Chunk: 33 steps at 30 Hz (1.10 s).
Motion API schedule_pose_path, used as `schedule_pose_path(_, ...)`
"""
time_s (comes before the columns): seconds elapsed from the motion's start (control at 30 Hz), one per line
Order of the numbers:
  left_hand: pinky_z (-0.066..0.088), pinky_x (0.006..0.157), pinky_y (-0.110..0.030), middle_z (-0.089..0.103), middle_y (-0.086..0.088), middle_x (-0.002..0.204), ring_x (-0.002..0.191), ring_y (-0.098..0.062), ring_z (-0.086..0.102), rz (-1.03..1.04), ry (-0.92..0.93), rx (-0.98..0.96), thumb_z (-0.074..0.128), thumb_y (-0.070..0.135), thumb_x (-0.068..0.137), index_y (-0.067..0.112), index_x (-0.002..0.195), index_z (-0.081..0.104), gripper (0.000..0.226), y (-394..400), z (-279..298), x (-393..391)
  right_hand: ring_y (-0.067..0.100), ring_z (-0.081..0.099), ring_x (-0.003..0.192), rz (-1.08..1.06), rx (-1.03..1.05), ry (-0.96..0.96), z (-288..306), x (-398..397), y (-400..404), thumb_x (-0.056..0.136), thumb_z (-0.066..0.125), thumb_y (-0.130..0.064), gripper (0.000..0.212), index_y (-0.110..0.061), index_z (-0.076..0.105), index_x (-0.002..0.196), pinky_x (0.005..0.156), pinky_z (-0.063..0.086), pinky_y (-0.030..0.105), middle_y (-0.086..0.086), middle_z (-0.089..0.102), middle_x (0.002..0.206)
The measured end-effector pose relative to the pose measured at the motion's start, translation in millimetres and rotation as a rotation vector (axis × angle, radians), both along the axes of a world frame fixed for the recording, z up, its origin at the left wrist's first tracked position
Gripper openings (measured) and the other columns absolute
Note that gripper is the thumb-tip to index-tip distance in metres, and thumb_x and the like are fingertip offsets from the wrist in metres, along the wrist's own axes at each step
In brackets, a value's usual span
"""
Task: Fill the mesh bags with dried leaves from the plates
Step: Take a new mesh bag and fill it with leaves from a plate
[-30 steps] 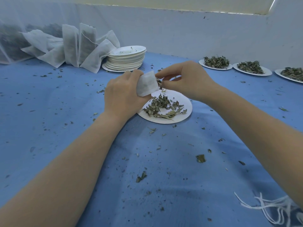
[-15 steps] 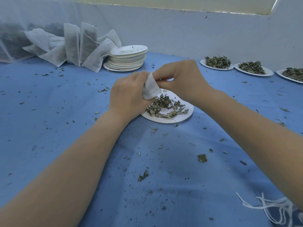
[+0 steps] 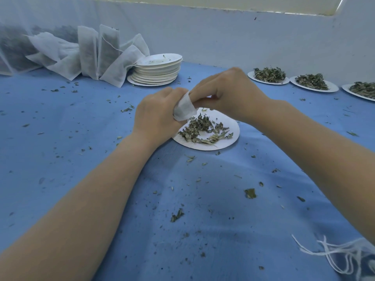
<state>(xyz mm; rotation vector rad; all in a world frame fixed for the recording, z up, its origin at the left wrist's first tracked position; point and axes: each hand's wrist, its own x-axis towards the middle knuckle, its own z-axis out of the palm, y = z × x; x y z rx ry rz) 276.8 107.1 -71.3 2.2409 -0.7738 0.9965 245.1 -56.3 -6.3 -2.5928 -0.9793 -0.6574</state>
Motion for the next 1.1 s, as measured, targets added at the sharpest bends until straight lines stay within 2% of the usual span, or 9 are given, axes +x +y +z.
schedule_pose_path(0.17, 0.046, 0.061, -0.038, 0.065, -0.007, 0.084, 0.071, -0.033, 0.058, 0.032, -0.017, 0.03, 0.073, 0.032, 0.078, 0.016, 0.103, 0.069, 0.03, 1, -1, 2, 0.004, 0.057, 0.052, -0.11, 0.01, 0.21, 1, 3, -1, 0.086, 0.066, -0.016, 0.018, -0.027, 0.074, 0.098, 0.065, 0.051, 0.021, 0.004, 0.072, 0.075)
schedule_pose_path(0.3, 0.04, 0.061, -0.031, 0.064, -0.006, 0.081, 0.068, -0.03, 0.057, 0.051, -0.019, 0.026, 0.074, 0.033, 0.077, 0.016, 0.1, 0.069, 0.029, 2, 0, 2, 0.011, 0.052, 0.065, -0.118, -0.036, 0.123, 2, 2, 1, 0.086, 0.067, -0.021, 0.017, -0.029, 0.074, 0.099, 0.066, 0.035, 0.009, 0.0, 0.071, 0.08)
schedule_pose_path(0.4, 0.035, 0.06, -0.028, 0.063, -0.006, 0.079, 0.066, -0.032, 0.056, 0.046, -0.035, 0.029, 0.072, 0.03, 0.076, 0.015, 0.099, 0.069, 0.027, 3, 1, 1, 0.0, 0.057, 0.072, -0.088, 0.035, 0.164, 7, 1, 2, 0.082, 0.07, -0.018, 0.018, -0.031, 0.074, 0.094, 0.066, 0.037, 0.001, -0.011, 0.069, 0.076)
schedule_pose_path(0.57, 0.032, 0.059, -0.027, 0.06, -0.008, 0.074, 0.063, -0.029, 0.053, -0.012, -0.016, 0.001, 0.063, 0.048, 0.072, 0.008, 0.088, 0.067, 0.043, 1, 2, -2, -0.001, 0.058, 0.046, -0.08, 0.101, 0.261, 3, -2, 10, 0.08, 0.069, -0.013, 0.033, -0.045, 0.066, 0.081, 0.051, 0.046, 0.01, -0.02, 0.059, 0.052)
schedule_pose_path(0.67, 0.042, 0.058, -0.033, 0.062, -0.008, 0.077, 0.069, -0.029, 0.056, 0.004, 0.052, -0.071, 0.074, 0.037, 0.067, 0.007, 0.089, 0.067, 0.038, -2, 1, -2, 0.012, 0.062, 0.063, -0.143, 0.201, 0.192, -7, 0, 19, 0.076, 0.072, -0.016, 0.018, -0.034, 0.072, 0.079, 0.059, 0.046, 0.019, -0.013, 0.063, 0.063)
schedule_pose_path(0.8, 0.046, 0.066, -0.035, 0.064, -0.002, 0.083, 0.078, -0.026, 0.059, -0.011, 0.132, -0.128, 0.07, 0.031, 0.063, 0.01, 0.095, 0.066, 0.038, -6, 3, -4, 0.012, 0.048, 0.064, -0.248, 0.294, 0.099, -16, 4, 30, 0.07, 0.069, -0.019, 0.004, -0.02, 0.07, 0.073, 0.064, 0.044, 0.03, -0.014, 0.048, 0.058)
schedule_pose_path(0.9, 0.044, 0.066, -0.031, 0.057, 0.013, 0.084, 0.079, -0.018, 0.057, -0.013, 0.186, -0.142, 0.073, 0.033, 0.063, 0.019, 0.102, 0.061, 0.043, -3, 4, -3, 0.01, 0.053, 0.068, -0.306, 0.302, 0.104, -17, 6, 31, 0.072, 0.064, -0.021, 0.01, -0.025, 0.071, 0.079, 0.069, 0.047, 0.03, -0.011, 0.058, 0.066)
schedule_pose_path(1.03, 0.046, 0.066, -0.036, 0.062, 0.001, 0.098, 0.083, -0.026, 0.056, 0.073, 0.163, -0.046, 0.068, 0.024, 0.071, 0.021, 0.115, 0.054, 0.046, 4, 3, 5, 0.002, 0.065, 0.084, -0.171, 0.393, 0.309, -11, 4, 20, 0.081, 0.065, -0.018, 0.021, -0.034, 0.07, 0.093, 0.062, 0.053, 0.02, -0.013, 0.07, 0.091)
schedule_pose_path(1.1, 0.04, 0.063, -0.034, 0.062, -0.004, 0.1, 0.085, -0.031, 0.056, 0.154, 0.107, 0.023, 0.064, 0.017, 0.073, 0.019, 0.116, 0.053, 0.044, 8, 2, 9, 0.0, 0.064, 0.08, -0.13, 0.433, 0.359, -9, 3, 12, 0.083, 0.066, -0.019, 0.021, -0.037, 0.069, 0.095, 0.055, 0.052, 0.016, -0.016, 0.07, 0.095)
